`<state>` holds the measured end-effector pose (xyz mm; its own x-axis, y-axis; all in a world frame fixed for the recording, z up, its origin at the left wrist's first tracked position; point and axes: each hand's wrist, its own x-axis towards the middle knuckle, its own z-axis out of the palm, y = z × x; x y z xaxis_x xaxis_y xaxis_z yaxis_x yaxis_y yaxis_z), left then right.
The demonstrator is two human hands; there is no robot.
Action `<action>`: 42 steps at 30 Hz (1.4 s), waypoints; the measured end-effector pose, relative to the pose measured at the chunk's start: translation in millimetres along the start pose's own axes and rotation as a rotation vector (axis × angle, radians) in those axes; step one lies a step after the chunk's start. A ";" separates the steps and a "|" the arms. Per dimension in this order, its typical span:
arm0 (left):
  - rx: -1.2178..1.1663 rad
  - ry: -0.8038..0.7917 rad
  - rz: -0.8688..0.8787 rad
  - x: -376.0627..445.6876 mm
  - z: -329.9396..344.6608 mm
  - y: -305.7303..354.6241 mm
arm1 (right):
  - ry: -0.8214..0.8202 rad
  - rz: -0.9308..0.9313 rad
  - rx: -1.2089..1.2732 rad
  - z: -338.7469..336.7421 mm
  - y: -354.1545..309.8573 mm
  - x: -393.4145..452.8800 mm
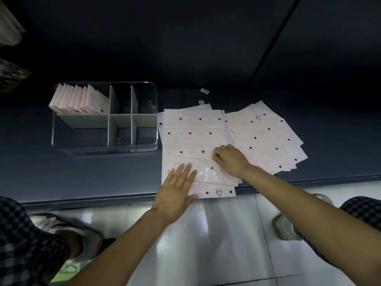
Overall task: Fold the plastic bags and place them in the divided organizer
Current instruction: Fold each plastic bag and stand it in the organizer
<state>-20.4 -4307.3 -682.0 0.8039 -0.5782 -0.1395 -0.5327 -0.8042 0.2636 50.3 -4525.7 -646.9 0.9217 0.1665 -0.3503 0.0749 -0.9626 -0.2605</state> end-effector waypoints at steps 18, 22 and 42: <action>0.230 -0.113 0.000 16.7 2.9 -18.8 | 0.163 -0.010 -0.114 86.4 -26.6 -58.0; 0.174 -0.107 0.001 16.6 5.9 -21.9 | 0.121 0.045 -0.160 82.0 1.2 -72.2; 0.149 0.041 -0.008 20.0 -12.9 20.5 | 0.366 -0.426 -0.562 20.1 10.1 -87.6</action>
<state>-11.8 -4333.5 -667.1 0.8166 -0.5682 -0.1014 -0.5573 -0.8219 0.1176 -37.4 -4545.7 -637.0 0.8295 0.5581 0.0206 0.5405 -0.8116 0.2218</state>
